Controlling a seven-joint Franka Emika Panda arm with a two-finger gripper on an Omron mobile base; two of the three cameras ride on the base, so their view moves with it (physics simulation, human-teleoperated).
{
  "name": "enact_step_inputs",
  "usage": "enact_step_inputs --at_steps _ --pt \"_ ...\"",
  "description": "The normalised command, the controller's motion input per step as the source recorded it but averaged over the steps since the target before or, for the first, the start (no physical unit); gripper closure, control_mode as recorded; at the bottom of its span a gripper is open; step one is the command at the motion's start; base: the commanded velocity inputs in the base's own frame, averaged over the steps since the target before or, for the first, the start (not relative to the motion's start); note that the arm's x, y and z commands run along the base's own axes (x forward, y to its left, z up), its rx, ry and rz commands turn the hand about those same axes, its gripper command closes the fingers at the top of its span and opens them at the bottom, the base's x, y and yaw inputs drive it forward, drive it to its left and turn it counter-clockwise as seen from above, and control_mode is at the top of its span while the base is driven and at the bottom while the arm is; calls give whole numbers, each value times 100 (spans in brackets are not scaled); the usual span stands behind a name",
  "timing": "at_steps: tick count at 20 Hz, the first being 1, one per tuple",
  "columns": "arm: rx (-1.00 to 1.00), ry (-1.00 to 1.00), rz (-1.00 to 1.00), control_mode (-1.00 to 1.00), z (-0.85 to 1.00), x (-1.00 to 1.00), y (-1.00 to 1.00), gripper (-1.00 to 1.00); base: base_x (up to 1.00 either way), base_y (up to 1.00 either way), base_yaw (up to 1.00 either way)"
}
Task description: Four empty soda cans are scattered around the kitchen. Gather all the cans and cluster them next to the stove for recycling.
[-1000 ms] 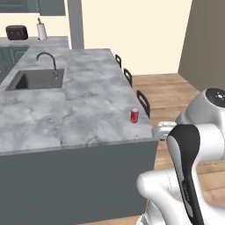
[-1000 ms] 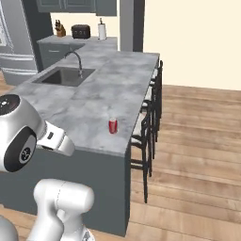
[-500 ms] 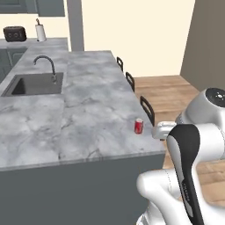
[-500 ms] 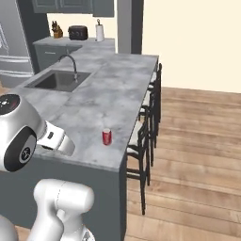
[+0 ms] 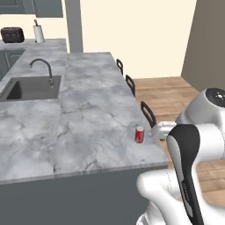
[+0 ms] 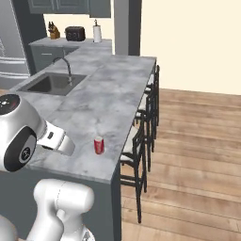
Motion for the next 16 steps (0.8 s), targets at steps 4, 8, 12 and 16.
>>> enact_step_inputs --at_steps 4,8,12,16 --pt "0 0 0 100 0 0 0 -100 39 -32 0" --pt "0 0 0 100 0 0 0 -100 36 -25 0" --pt "0 0 0 100 0 0 0 -100 24 -18 0" --pt "0 0 0 100 0 0 0 -100 6 -6 0"
